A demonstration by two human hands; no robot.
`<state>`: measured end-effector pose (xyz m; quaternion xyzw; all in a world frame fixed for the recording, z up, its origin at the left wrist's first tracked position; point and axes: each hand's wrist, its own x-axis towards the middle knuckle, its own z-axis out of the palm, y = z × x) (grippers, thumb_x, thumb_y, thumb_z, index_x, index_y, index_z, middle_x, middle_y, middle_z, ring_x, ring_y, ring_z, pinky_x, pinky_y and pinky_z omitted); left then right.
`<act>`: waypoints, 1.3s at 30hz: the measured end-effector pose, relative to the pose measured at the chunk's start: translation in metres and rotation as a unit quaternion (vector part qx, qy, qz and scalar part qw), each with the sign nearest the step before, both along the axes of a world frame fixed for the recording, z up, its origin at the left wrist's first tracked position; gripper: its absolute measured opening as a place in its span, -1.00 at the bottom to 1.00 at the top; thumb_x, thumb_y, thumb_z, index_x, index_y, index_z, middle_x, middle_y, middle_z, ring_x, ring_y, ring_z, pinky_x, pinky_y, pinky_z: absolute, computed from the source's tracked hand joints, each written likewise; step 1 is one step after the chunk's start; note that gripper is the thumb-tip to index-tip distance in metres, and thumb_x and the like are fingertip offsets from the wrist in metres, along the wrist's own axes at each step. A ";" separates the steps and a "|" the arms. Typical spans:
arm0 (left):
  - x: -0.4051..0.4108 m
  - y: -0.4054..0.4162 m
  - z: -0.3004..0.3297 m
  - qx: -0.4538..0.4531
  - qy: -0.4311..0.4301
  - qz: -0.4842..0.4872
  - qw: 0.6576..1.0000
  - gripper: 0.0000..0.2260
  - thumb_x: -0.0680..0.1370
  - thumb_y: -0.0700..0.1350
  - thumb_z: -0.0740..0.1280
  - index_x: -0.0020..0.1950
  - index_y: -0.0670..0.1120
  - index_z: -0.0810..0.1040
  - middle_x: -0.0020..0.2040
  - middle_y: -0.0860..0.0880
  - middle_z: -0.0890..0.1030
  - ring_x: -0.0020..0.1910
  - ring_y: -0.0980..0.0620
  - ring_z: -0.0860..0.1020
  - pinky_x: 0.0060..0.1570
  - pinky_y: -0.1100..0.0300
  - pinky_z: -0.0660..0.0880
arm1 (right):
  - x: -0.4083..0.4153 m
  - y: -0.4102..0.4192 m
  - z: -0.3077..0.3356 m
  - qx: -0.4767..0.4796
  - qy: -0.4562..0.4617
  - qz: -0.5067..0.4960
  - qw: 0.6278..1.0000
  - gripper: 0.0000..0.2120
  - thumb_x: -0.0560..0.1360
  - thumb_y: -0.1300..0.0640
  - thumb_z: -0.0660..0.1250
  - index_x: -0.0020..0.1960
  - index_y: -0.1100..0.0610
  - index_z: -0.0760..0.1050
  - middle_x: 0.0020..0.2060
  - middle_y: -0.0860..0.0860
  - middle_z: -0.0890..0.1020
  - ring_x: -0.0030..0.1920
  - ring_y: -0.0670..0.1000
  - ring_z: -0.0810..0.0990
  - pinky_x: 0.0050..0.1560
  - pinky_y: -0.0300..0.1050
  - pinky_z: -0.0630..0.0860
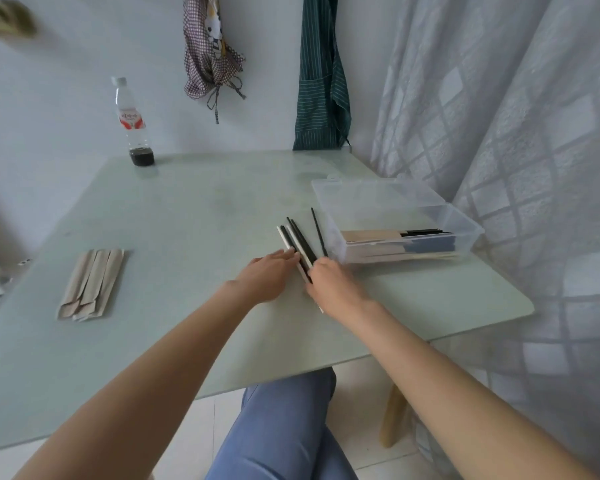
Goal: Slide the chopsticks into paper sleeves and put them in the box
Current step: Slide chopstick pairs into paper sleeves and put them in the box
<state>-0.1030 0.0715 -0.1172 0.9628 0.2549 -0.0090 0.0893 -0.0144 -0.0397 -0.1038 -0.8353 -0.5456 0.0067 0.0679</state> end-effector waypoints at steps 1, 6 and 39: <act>-0.004 -0.001 0.001 0.014 0.001 -0.002 1.000 -0.41 0.54 -0.35 0.00 0.56 -0.03 0.03 0.56 0.06 0.03 0.54 0.08 0.02 0.47 0.13 0.06 | -0.001 0.000 -0.004 -0.002 -0.004 -0.002 1.000 -0.75 0.56 0.24 0.18 0.16 0.29 0.52 0.13 0.18 0.51 0.18 0.20 0.50 0.03 -0.01 0.47; -0.021 0.001 0.000 0.056 -0.008 -0.001 0.998 -0.41 0.56 -0.33 0.01 0.55 0.05 0.05 0.55 0.03 0.11 0.52 0.03 0.10 0.42 0.10 0.14 | -0.018 0.002 -0.008 0.026 -0.046 -0.032 0.998 -0.71 0.51 0.30 0.27 0.23 0.21 0.45 0.20 0.13 0.38 0.29 0.13 0.32 0.09 -0.05 0.42; -0.180 0.086 -0.005 0.070 -0.065 0.416 0.904 -0.74 0.53 -0.20 0.30 0.21 -0.19 0.46 0.17 -0.22 0.47 0.19 -0.24 0.43 0.09 -0.09 0.48 | -0.109 0.089 0.017 0.093 0.311 0.056 0.944 -0.79 0.60 0.18 0.13 0.05 0.25 0.51 -0.28 0.12 0.53 -0.28 0.06 0.46 -0.29 -0.17 0.35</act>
